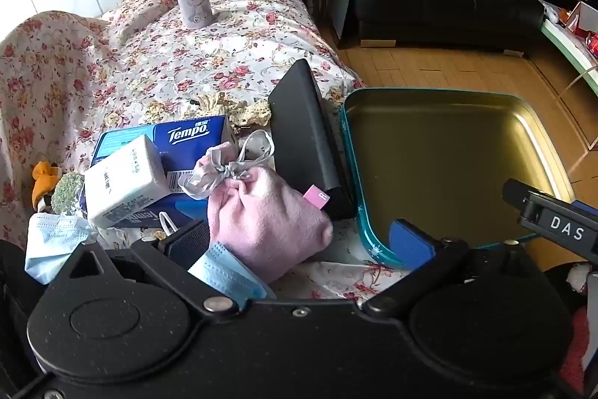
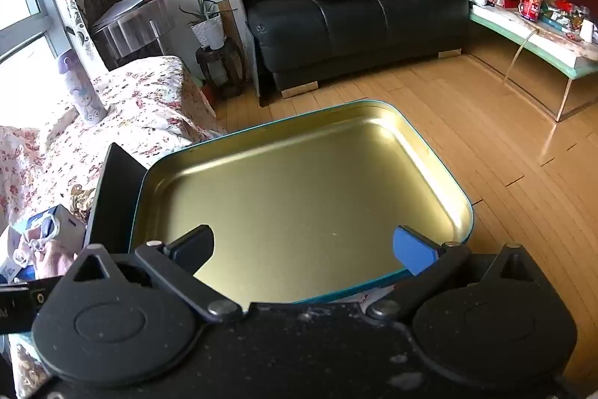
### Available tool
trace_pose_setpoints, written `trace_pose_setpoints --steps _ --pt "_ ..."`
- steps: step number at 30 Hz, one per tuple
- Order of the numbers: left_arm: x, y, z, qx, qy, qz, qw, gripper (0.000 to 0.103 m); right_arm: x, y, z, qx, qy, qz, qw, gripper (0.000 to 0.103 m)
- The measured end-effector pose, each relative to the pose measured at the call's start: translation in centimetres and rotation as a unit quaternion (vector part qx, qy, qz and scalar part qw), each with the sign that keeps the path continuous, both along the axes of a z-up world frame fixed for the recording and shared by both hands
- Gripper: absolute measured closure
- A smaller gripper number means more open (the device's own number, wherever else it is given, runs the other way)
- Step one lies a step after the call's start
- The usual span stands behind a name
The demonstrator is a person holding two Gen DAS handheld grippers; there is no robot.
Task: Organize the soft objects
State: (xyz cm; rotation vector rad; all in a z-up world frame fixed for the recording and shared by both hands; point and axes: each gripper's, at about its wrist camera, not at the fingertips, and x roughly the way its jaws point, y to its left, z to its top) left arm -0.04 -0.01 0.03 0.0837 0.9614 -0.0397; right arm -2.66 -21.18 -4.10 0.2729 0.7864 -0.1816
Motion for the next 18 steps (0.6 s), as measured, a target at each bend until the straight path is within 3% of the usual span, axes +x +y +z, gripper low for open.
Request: trace_pose_setpoints --steps 9,10,18 --pt "-0.24 -0.28 0.36 0.012 -0.01 -0.003 0.9999 0.004 0.06 -0.03 0.03 -0.006 0.004 0.002 1.0 0.0" --pt "-0.07 -0.13 0.13 -0.003 -0.004 0.002 1.0 0.004 0.09 -0.2 0.04 -0.006 0.005 0.003 1.0 0.0" --pt "0.03 -0.36 0.42 0.0 -0.002 -0.003 1.0 0.004 0.11 0.3 -0.03 -0.011 0.007 0.004 1.0 0.0"
